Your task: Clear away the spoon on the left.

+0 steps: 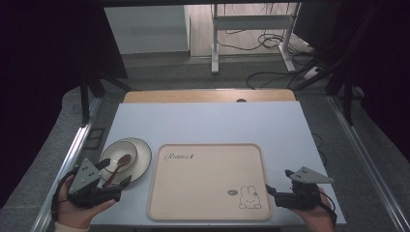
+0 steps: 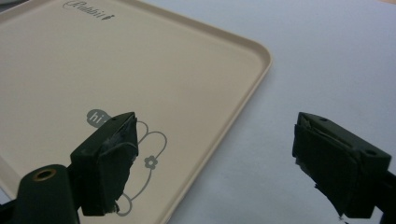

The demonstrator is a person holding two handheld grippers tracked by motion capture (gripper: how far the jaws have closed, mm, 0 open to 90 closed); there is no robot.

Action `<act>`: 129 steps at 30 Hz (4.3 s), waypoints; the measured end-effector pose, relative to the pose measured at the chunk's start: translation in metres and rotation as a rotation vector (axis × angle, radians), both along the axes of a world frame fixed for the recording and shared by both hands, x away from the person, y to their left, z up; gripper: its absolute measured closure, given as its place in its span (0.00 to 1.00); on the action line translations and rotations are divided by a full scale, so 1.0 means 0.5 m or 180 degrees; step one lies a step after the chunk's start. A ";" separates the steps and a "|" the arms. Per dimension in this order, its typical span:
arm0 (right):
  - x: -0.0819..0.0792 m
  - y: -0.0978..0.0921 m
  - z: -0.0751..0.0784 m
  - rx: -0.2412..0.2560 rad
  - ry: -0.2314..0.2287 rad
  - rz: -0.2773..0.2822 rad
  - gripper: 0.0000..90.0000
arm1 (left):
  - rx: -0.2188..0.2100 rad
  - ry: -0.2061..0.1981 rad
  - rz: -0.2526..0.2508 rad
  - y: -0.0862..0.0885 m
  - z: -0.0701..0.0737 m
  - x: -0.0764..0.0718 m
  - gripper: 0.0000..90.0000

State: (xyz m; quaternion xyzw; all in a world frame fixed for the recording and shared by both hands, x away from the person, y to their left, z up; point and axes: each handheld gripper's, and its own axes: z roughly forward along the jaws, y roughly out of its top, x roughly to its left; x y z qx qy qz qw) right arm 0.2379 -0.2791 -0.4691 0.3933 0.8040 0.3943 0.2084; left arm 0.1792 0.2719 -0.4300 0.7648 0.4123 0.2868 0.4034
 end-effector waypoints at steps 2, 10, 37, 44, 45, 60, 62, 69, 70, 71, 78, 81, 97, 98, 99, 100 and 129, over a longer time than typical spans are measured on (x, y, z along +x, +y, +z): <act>-0.001 0.000 0.001 -0.0003 -0.0012 -0.0001 0.16 | -0.0027 -0.0015 0.0017 0.008 -0.005 -0.009 0.18; -0.002 0.002 0.002 -0.0005 -0.0017 0.0004 0.16 | -0.0071 0.0024 0.0051 0.032 -0.035 -0.028 0.17; 0.000 0.003 -0.002 -0.0027 0.0018 0.0013 0.17 | 0.0316 0.0115 0.0301 0.062 -0.121 -0.002 0.49; 0.000 0.003 -0.003 -0.0036 0.0013 0.0019 0.17 | 0.0406 0.0070 0.0343 0.058 -0.124 -0.003 0.64; 0.000 0.003 -0.003 -0.0041 0.0012 0.0020 0.17 | 0.0430 0.0073 0.0354 0.057 -0.125 -0.003 0.68; -0.001 0.004 0.000 -0.0052 -0.0026 0.0023 0.17 | 0.0511 0.0081 0.0468 0.054 -0.127 0.000 0.87; -0.001 0.004 0.000 -0.0050 -0.0030 0.0027 0.17 | 0.0522 0.0082 0.0480 0.054 -0.126 0.000 0.89; -0.003 0.006 0.001 -0.0066 -0.0070 0.0043 0.17 | 0.0497 0.0076 0.0555 0.058 -0.125 0.001 0.92; -0.003 0.006 0.001 -0.0071 -0.0067 0.0042 0.17 | 0.0491 0.0077 0.0563 0.059 -0.125 0.001 0.92; -0.003 0.006 0.001 -0.0081 -0.0069 0.0042 0.17 | 0.0486 0.0079 0.0567 0.059 -0.126 0.001 0.93; -0.003 0.005 0.001 -0.0078 -0.0069 0.0027 0.18 | 0.0473 0.0074 0.0601 0.060 -0.125 0.001 0.95; -0.002 0.005 0.000 -0.0089 -0.0059 0.0022 0.18 | 0.0470 0.0063 0.0602 0.058 -0.124 0.002 0.95; -0.003 0.004 0.000 -0.0087 -0.0062 0.0017 0.18 | 0.0404 -0.0114 0.0635 0.058 -0.098 -0.007 0.95; -0.003 0.004 0.000 -0.0087 -0.0062 0.0017 0.18 | 0.0404 -0.0114 0.0635 0.058 -0.098 -0.007 0.95; -0.002 0.004 0.000 -0.0089 -0.0066 0.0018 0.18 | 0.0386 -0.0135 0.0641 0.059 -0.092 -0.010 0.95; -0.002 0.004 0.000 -0.0089 -0.0066 0.0018 0.18 | 0.0386 -0.0135 0.0641 0.059 -0.092 -0.010 0.95; -0.001 0.003 -0.001 -0.0110 -0.0061 -0.0015 0.18 | 0.0147 -0.0436 0.0522 0.037 -0.022 -0.021 0.95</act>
